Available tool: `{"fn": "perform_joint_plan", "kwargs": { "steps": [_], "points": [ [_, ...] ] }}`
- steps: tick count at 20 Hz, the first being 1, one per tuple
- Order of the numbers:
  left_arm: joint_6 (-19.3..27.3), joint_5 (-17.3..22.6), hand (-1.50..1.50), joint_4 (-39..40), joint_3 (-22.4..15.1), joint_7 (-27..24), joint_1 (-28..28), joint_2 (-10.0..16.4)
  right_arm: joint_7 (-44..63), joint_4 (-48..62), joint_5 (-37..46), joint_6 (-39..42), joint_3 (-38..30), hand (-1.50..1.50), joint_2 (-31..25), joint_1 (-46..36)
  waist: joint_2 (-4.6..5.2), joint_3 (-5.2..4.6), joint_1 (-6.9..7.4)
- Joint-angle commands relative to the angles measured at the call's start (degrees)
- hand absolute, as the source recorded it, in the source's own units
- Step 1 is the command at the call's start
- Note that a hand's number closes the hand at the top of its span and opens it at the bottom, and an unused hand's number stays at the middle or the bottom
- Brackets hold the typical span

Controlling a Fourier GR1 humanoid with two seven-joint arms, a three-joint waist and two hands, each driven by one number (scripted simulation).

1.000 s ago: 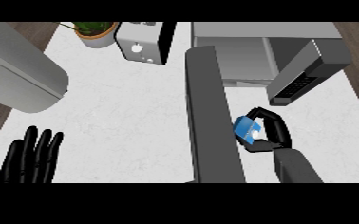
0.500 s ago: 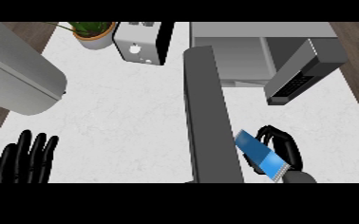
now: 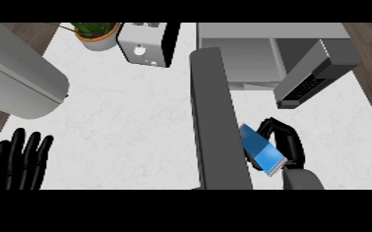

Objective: Pick up the milk, place it into the microwave and close the microwave

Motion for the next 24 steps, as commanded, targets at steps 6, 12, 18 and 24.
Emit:
{"fn": "perform_joint_plan", "kwargs": {
  "steps": [6,12,18,24],
  "points": [
    [-2.27,2.29,-1.5,0.73,2.27,-2.21,2.72,0.76,14.87,-7.7,5.91,-12.99,3.2,1.5,3.82,-6.69,-0.01,0.0,0.31],
    [-3.63,2.11,-1.5,1.77,2.3,-3.67,2.7,1.09,21.38,6.32,8.17,-20.28,-1.72,1.5,1.77,-23.06,0.28,0.05,1.41],
    [-5.07,6.42,-1.5,-1.51,5.4,0.31,1.59,2.75,18.88,22.99,10.4,-24.96,-5.48,1.5,-2.0,-34.75,0.9,0.13,2.91],
    [-6.01,5.98,-1.5,3.09,5.21,-2.43,-0.76,2.32,16.42,32.25,11.08,-30.7,-8.66,1.5,-6.01,-40.38,1.83,0.19,4.47]
  ]
}}
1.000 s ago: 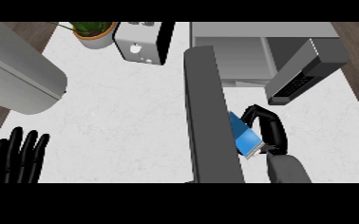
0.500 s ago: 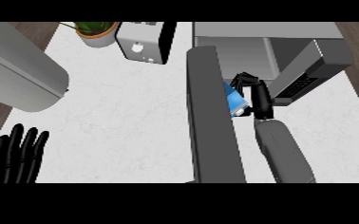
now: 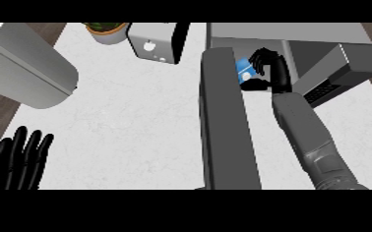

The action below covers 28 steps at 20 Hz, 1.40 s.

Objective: Pick up the milk, place it into the microwave and close the microwave

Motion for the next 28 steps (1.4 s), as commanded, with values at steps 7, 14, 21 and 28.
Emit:
{"fn": "perform_joint_plan", "kwargs": {
  "steps": [7,14,21,28],
  "points": [
    [-0.29,-2.01,-1.5,1.44,-0.61,-0.72,-1.2,0.22,-1.42,8.26,3.17,-17.6,-2.64,1.5,-4.64,-7.7,0.8,0.06,1.75],
    [-0.14,-4.02,-1.5,2.08,-1.87,-0.29,-1.41,0.26,0.81,15.43,8.67,-15.65,1.98,-1.5,-4.83,-10.95,1.38,0.12,3.29],
    [0.45,-5.88,-1.5,2.26,-3.23,-0.41,-2.15,-0.43,0.05,17.05,9.96,-13.41,3.09,-1.5,-1.96,-12.3,1.18,0.15,2.28],
    [-0.21,-6.19,-1.5,2.23,-2.67,-1.76,-0.21,0.24,0.7,16.62,7.62,-15.38,0.23,-1.5,-2.08,-13.64,1.21,0.13,2.62]
  ]
}}
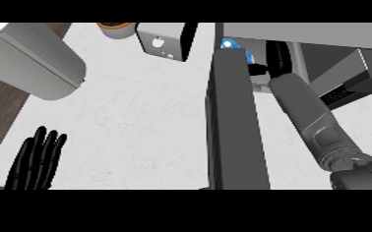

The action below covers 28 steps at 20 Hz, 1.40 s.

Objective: Pick up the milk, place it into the microwave and close the microwave

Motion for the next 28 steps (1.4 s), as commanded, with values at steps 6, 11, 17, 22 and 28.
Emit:
{"fn": "perform_joint_plan", "kwargs": {
  "steps": [6,11,17,22,28],
  "points": [
    [0.31,-2.76,-1.5,-1.12,-1.15,0.6,0.86,0.32,-0.16,-0.24,-1.83,-1.93,-2.52,-1.5,-0.71,-0.4,-0.5,-0.04,-1.11],
    [0.38,-2.06,-1.5,-0.05,-1.34,-0.83,1.0,-0.58,-4.77,-1.61,-2.98,-2.89,-4.04,-1.5,-1.67,1.9,-0.51,-0.04,-1.47],
    [1.65,-4.56,-1.5,-2.68,-4.35,1.89,2.74,-1.47,-5.68,-1.98,-4.26,-1.46,-5.75,-1.5,-4.56,1.69,-0.9,-0.03,-2.2],
    [2.28,-6.03,-1.5,1.83,-5.04,0.2,0.4,-2.62,-7.58,-1.83,-6.0,2.1,-7.6,-1.5,-4.97,2.44,-0.61,-0.01,-2.41],
    [2.35,-6.47,-1.5,-3.93,-6.45,2.29,3.93,-2.01,-10.04,-1.91,-8.23,10.96,-9.48,-1.5,-6.65,4.19,-1.08,-0.03,-2.66]
  ]
}}
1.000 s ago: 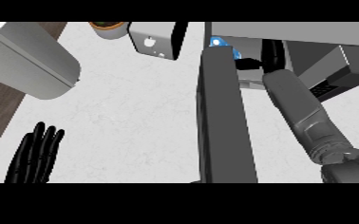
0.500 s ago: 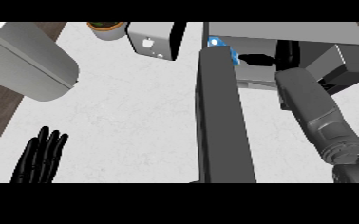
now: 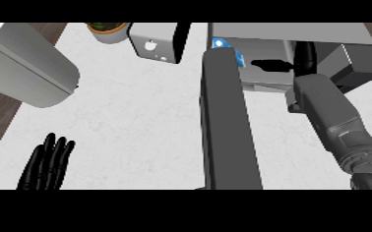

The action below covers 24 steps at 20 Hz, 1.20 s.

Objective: Pick up the milk, place it into the microwave and close the microwave

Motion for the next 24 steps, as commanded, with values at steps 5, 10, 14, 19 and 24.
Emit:
{"fn": "perform_joint_plan", "kwargs": {
  "steps": [5,10,14,19,24],
  "points": [
    [1.47,-1.09,-1.5,3.09,-0.65,0.56,-2.69,-1.72,-4.59,-0.34,-2.64,10.82,-1.89,-1.5,-0.23,4.92,-0.48,-0.07,-1.54],
    [0.86,-0.63,-1.5,3.09,-1.54,-1.62,-0.59,-1.39,-2.88,-0.81,-3.95,17.26,-2.37,-1.5,-0.13,5.15,-0.88,-0.13,-1.95],
    [1.7,-1.47,-1.5,2.58,-3.18,-0.65,0.06,-2.06,-8.52,-1.54,-4.4,19.76,-2.21,-1.5,1.86,11.88,-1.11,-0.13,-2.68],
    [0.52,-0.02,-1.5,1.0,-0.99,-1.81,1.26,-0.09,-5.67,-1.38,-4.47,20.41,-1.72,-1.5,2.61,14.08,-1.2,-0.15,-2.73],
    [0.55,0.51,-1.5,2.77,-2.35,-4.44,4.24,-0.14,-7.39,-3.47,-5.28,23.47,-1.06,-1.5,5.43,18.78,-1.49,-0.2,-3.23]
  ]
}}
